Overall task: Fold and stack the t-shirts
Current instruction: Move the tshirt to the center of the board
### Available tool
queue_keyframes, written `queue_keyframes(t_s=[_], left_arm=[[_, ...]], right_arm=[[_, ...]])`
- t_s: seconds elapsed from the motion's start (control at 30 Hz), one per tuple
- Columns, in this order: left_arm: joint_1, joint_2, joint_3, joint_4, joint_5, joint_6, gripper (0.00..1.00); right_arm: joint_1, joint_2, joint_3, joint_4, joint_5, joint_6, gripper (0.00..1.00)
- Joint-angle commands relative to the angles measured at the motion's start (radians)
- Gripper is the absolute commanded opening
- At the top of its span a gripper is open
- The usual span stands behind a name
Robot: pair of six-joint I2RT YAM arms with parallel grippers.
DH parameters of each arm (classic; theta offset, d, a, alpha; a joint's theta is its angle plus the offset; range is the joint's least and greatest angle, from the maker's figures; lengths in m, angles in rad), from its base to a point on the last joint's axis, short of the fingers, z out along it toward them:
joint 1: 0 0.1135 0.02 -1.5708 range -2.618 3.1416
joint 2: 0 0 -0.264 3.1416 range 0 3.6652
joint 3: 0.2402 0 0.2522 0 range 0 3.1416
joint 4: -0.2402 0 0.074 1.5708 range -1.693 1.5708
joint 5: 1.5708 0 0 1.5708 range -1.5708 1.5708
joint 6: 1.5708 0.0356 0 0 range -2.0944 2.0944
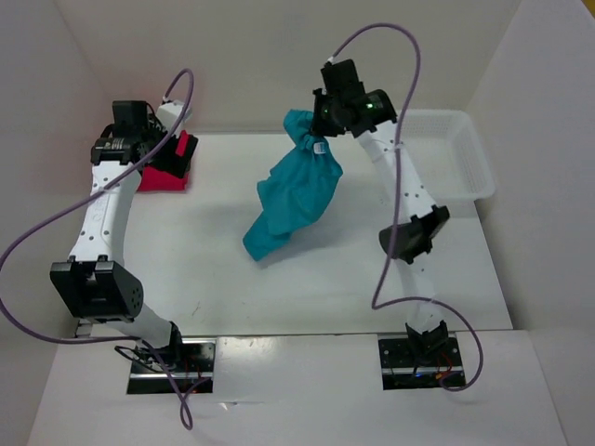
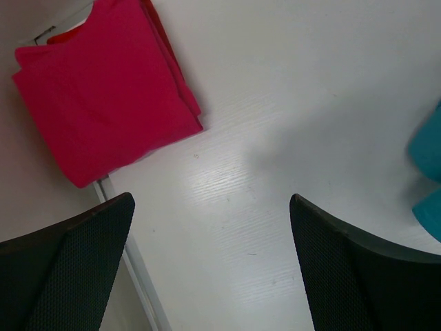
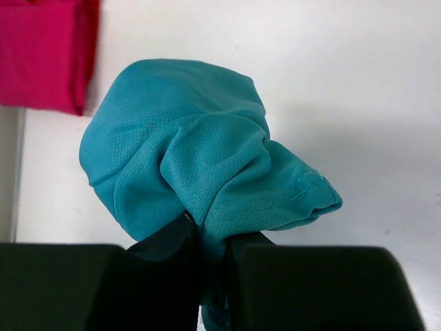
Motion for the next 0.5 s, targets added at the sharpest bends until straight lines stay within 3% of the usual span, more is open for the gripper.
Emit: queue_keyframes(t_s=[0.0,0.03,0.07,0.1,0.13,0.23,0.37,0.43,0.47], left_arm=[[-0.001,0.023,-0.006,0.01,0.015,0.0,1.0],[-0.001,0.023,0.01,-0.007,0.015,0.0,1.0],[-0.001,0.04,0.02,-0.019,0.015,0.009,1.0],[-0.001,0.04,0.02,-0.03,0.015,0.009,1.0],[-0.001,0.052,0.029,-0.039,0.026,0.009,1.0],[-0.001,0.025,-0.011,-0.05,0.08,0.023,1.0],[-0.076,-0.035,-0.103,-0.062,0.181,0.078,1.0],[-0.116,-0.07,-0.14,-0.062,0.192,0.096,1.0],[-0.156,-0.071,-0.178,-0.062,0.192,0.096,1.0]], right_arm=[[-0.042,0.179,0.19,-0.06,0.009,0.066,0.18],[-0.059,0.236,0.254,-0.086,-0.017,0.077,0.34],[-0.095,0.365,0.437,-0.117,-0.079,0.089,0.58],[-0.111,0.385,0.439,-0.117,-0.124,0.089,0.86],[-0.122,0.385,0.424,-0.131,-0.149,0.089,1.0],[-0.084,0.351,0.417,-0.131,-0.039,0.037,1.0],[0.01,0.183,0.422,-0.131,0.11,0.037,1.0],[0.13,0.025,0.339,-0.131,0.267,0.037,1.0],[0.175,-0.032,0.16,-0.131,0.34,0.037,1.0]])
